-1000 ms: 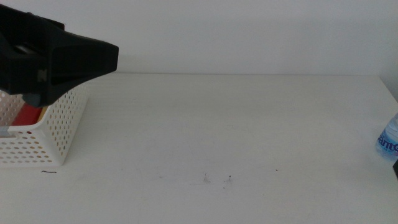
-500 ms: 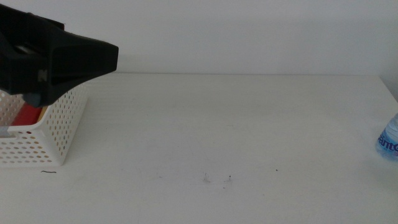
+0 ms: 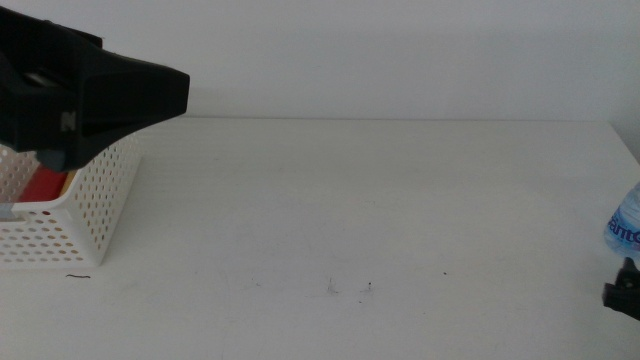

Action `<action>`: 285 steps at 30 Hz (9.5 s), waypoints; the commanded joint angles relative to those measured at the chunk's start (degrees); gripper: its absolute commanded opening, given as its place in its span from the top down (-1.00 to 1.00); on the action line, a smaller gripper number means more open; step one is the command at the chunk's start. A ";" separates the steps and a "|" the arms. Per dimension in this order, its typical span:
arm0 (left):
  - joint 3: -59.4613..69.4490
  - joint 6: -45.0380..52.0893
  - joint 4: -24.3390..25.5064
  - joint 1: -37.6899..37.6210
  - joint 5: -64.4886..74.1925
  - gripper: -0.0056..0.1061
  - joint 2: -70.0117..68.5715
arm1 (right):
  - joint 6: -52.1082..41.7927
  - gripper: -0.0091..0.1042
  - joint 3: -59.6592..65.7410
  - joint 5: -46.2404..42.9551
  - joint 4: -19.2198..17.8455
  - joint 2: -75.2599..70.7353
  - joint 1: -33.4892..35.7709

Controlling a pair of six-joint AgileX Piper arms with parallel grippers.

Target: Use arms to grab the bottles and put them into the dustbin to the left of the table.

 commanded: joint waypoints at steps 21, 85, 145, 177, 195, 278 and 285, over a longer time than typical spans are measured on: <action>-0.40 -0.06 -0.17 -0.11 -0.51 -0.78 -0.23 | -0.05 -0.70 -23.01 -1.50 4.20 16.09 -0.20; -0.40 -0.02 0.44 -0.11 -0.98 -0.78 -0.23 | 18.61 0.87 -75.76 31.35 -45.44 33.88 26.75; -0.40 0.03 0.44 -0.11 -1.83 -0.78 -0.23 | 0.49 -0.74 -41.97 112.48 -17.31 -63.08 30.00; -0.30 -0.18 13.14 -0.11 -11.17 -0.78 -0.23 | 8.55 -0.74 -57.05 120.71 -21.01 -64.05 30.00; 17.54 -18.94 23.99 -2.71 -35.12 -0.78 -0.31 | 8.55 -0.74 -57.05 120.71 -20.82 -64.05 30.00; 4.71 -20.11 19.72 -8.57 -108.58 -0.78 82.59 | 8.55 -0.74 -57.05 120.71 -20.82 -64.05 30.00; 3.32 -16.07 19.72 -8.57 -105.82 -0.37 82.68 | 8.55 -0.74 -57.05 120.71 -20.82 -64.05 30.00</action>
